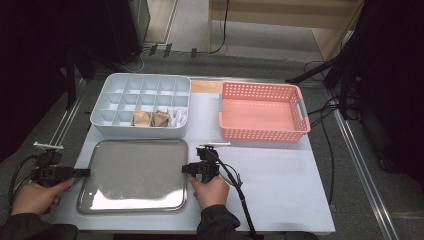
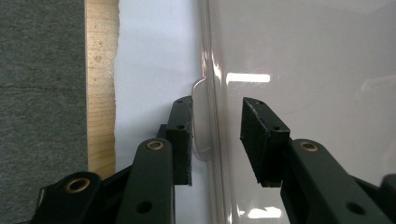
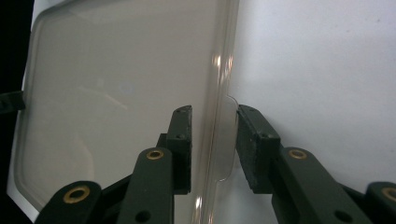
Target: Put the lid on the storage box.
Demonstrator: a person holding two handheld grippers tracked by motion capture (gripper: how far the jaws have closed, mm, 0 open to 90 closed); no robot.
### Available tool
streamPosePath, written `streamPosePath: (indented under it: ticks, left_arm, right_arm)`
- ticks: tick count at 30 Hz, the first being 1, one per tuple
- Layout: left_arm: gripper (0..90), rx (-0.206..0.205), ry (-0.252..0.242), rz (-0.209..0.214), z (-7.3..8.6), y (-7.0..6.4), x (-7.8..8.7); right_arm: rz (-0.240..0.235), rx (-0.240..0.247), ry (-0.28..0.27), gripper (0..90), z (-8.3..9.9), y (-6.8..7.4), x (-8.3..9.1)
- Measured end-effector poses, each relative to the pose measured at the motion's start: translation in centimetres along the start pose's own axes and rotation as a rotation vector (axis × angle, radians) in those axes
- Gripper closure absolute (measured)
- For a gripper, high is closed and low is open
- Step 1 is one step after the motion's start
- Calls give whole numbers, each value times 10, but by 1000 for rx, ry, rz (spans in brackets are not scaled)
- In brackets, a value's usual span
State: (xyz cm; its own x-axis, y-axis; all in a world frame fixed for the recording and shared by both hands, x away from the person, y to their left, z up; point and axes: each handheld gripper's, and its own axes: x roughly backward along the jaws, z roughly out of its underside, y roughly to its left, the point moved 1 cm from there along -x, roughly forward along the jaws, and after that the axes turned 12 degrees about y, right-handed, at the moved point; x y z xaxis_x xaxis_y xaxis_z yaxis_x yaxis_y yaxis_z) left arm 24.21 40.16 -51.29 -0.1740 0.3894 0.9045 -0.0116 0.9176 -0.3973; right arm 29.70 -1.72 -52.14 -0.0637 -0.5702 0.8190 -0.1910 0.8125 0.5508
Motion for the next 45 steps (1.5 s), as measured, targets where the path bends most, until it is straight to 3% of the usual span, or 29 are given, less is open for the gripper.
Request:
streamPosePath:
  ticks: [5, 12, 14, 18, 28, 40, 45]
  left_arm:
    - [678, -11, -3, -20, 0, -3, 0]
    - [705, -12, 2, 6, 0, -5, 0]
    - [708, 7, 11, 24, 0, -2, -2]
    - [712, 55, 22, 101, 0, 5, -2]
    - [707, 14, 33, 57, 0, -6, 2]
    - [726, -38, -35, 23, 2, -31, 20]
    - [738, -57, -69, 42, 3, -38, 28]
  right_arm:
    - [33, 27, 3, 690, 1, 3, 0]
    - [64, 27, -1, 678, 2, 3, 3]
    - [68, 36, -3, 677, 2, 2, 3]
    - [77, 56, -2, 672, 3, 3, 3]
    - [88, 45, 4, 669, 3, 3, 5]
    - [103, 58, -58, 686, 10, 4, 26]
    - [104, 58, -83, 690, 10, 3, 36]
